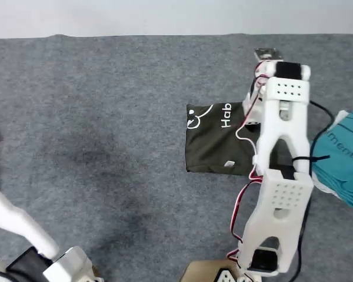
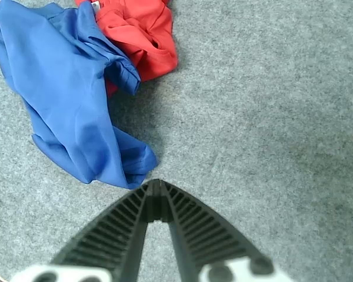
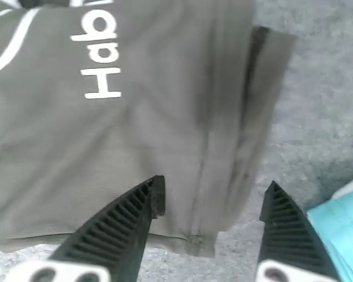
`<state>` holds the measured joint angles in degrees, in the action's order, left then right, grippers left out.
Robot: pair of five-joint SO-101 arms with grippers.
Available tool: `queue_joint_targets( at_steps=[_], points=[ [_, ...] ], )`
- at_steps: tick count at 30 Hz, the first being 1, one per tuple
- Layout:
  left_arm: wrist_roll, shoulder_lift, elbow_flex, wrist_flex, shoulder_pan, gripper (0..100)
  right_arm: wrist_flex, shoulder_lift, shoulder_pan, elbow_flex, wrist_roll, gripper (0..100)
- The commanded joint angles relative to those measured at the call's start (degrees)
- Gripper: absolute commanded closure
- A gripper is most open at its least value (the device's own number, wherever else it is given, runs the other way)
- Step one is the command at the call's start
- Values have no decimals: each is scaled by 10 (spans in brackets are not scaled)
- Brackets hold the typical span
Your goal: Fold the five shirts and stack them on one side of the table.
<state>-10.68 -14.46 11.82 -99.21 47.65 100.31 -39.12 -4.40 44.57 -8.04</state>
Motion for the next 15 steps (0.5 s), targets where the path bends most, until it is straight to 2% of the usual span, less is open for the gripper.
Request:
queue_joint_targets(
  at_steps=[1,15],
  points=[
    [1,-23,3,-11,-1,997,23,33,-21,-7,3,723],
    [2,-23,2,-11,-3,997,-8,-117,-22,-6,9,702]
  ],
)
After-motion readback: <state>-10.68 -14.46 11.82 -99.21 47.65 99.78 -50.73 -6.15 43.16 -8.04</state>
